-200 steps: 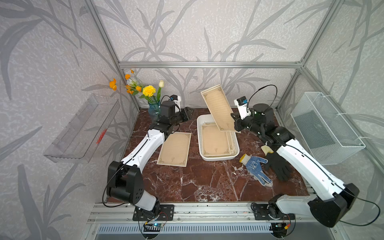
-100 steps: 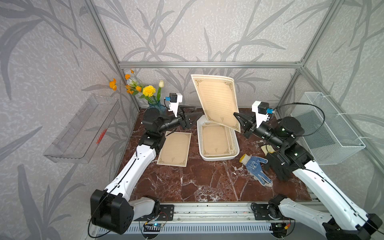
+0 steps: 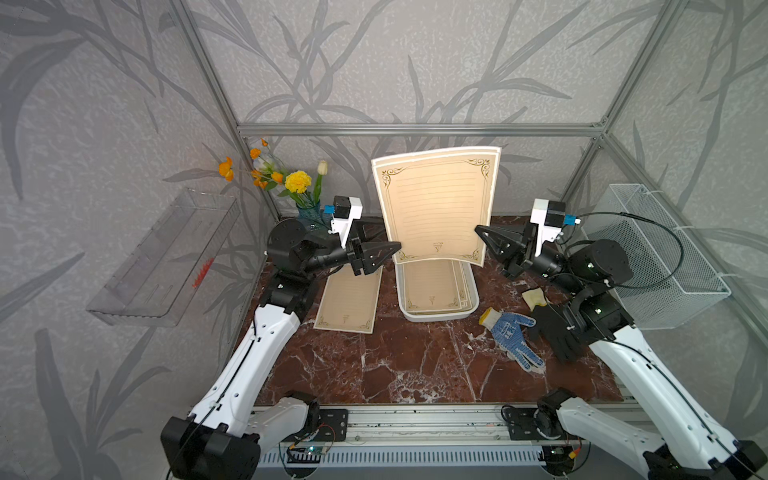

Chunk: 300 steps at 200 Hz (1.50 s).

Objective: Take out the stationery paper from the storage box
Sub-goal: Pick up the stationery paper from the storage box.

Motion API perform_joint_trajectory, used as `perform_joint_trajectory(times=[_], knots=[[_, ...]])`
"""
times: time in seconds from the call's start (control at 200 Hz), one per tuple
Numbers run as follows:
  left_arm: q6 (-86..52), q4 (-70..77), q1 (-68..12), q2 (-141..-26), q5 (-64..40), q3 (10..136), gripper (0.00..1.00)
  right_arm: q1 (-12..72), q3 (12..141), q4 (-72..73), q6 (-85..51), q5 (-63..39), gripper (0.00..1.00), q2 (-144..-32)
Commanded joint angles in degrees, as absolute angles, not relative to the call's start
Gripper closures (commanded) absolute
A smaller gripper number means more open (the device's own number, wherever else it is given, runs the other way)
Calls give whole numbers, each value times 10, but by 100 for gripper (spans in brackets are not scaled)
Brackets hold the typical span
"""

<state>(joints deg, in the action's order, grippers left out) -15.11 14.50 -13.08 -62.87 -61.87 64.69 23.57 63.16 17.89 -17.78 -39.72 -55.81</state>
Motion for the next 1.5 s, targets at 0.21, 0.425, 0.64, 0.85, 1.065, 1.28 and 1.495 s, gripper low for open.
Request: perform_joint_trajectory(times=[0.21,0.425,0.64,0.85,1.065,1.28,1.495], knots=[[-233,214,-130,-630,-703,715,52,232,660,219,-236,-464,100,-571],[-244,216,-139,-624,-705,729,66,232,651,253,-258,-470,100,-582],[-248,211,-142,-625,-699,725,80,232,643,269,-267,-470,100,-587],[-254,214,-142,-628,-682,720,82,232,632,272,-268,-464,100,-585],[-276,236,-142,-636,-682,721,94,232,627,267,-265,-466,100,-589],[-287,233,-142,-642,-661,719,100,232,617,268,-262,-461,100,-597],[-179,4,-114,-663,-592,771,100,233,634,159,-210,-388,56,-602]])
